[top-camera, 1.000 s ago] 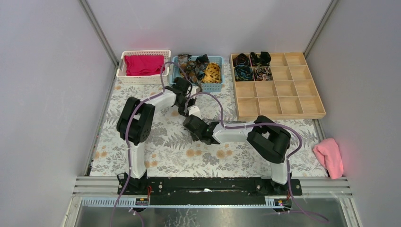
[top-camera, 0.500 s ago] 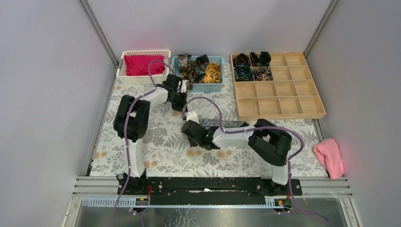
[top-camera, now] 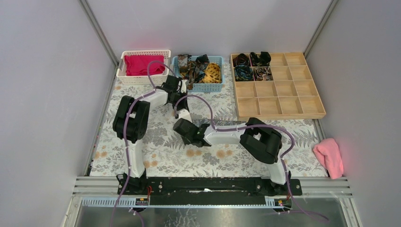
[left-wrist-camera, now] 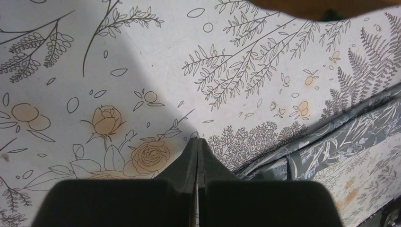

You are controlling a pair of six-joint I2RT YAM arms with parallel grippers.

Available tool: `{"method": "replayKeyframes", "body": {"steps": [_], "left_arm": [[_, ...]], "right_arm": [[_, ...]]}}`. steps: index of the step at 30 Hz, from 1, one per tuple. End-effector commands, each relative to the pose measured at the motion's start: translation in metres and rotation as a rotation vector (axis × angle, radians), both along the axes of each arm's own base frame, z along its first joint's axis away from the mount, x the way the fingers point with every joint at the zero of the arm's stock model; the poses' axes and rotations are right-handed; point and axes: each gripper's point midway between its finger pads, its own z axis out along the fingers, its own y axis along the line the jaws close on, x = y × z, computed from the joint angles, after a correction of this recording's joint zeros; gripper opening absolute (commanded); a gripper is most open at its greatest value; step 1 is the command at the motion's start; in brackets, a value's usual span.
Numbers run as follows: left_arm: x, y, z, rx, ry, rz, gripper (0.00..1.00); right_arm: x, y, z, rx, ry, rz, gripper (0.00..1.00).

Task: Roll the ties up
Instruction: Roll the tie at the center of the board.

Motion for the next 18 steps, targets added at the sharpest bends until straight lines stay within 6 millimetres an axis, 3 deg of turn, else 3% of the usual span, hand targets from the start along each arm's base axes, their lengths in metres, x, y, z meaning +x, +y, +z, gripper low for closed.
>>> {"method": "replayKeyframes", "body": {"steps": [1,7,13,18], "left_arm": [[-0.061,0.029,-0.079,0.217,0.232,0.026,0.00],[-0.062,0.032,-0.081,0.252,0.231,0.042,0.00],[-0.054,0.031,-0.074,0.255,0.206,0.050,0.00],[-0.053,0.032,-0.078,0.263,0.212,0.049,0.00]], "right_arm": [[0.015,-0.005,-0.017,-0.063,-0.001,-0.008,0.00],[0.027,0.007,0.005,-0.014,-0.035,0.056,0.00],[-0.003,0.002,0.028,0.041,-0.019,0.101,0.00],[-0.030,-0.015,0.014,0.036,0.022,0.108,0.00]]}}
